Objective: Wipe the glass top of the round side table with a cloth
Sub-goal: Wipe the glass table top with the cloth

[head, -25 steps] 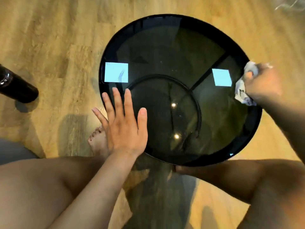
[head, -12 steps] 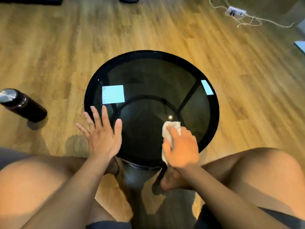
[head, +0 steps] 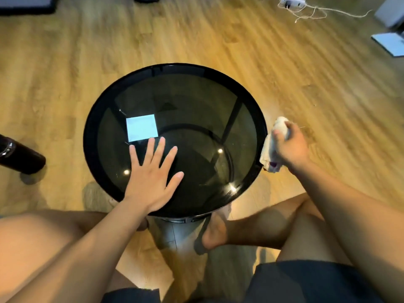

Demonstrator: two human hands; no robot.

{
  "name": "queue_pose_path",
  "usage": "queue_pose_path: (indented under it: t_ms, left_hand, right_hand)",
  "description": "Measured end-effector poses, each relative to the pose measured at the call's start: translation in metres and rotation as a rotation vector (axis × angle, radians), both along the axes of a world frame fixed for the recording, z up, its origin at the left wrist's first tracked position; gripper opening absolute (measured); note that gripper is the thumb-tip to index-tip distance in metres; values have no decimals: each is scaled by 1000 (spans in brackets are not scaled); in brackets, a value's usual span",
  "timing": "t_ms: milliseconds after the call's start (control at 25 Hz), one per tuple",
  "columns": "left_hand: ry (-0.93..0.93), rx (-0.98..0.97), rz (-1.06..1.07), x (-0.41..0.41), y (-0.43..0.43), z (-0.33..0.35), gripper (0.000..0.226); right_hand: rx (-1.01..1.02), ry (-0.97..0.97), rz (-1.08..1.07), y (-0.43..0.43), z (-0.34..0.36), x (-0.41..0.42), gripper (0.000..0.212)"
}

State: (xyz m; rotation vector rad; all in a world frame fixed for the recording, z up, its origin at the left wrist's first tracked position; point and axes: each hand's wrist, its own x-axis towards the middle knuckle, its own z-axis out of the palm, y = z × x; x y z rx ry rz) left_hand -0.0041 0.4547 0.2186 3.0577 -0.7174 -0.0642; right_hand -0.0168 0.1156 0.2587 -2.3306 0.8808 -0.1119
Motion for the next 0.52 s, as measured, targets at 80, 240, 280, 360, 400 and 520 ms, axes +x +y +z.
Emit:
queue_pose_path:
  t_ms: [80, 240, 280, 360, 400, 520]
  left_hand:
    - [27, -29, -1, 12, -20, -1, 71]
    - [10, -32, -10, 15, -32, -8, 71]
    - [11, -45, -7, 14, -31, -8, 71]
    - [8, -70, -17, 14, -30, -9, 71]
    - [6, -80, -24, 14, -31, -10, 70]
    - [-5, -80, -35, 13, -30, -11, 69]
  right_hand:
    - [42, 74, 17, 17, -8, 4, 64]
    - [-4, 214, 148, 40, -16, -53, 57]
    - [1, 257, 139, 42, -18, -60, 52]
    - [-63, 265, 121, 37, -28, -53, 47]
    - [-80, 243, 113, 33, -32, -44, 46]
    - [-82, 238, 119, 13, -23, -5, 48]
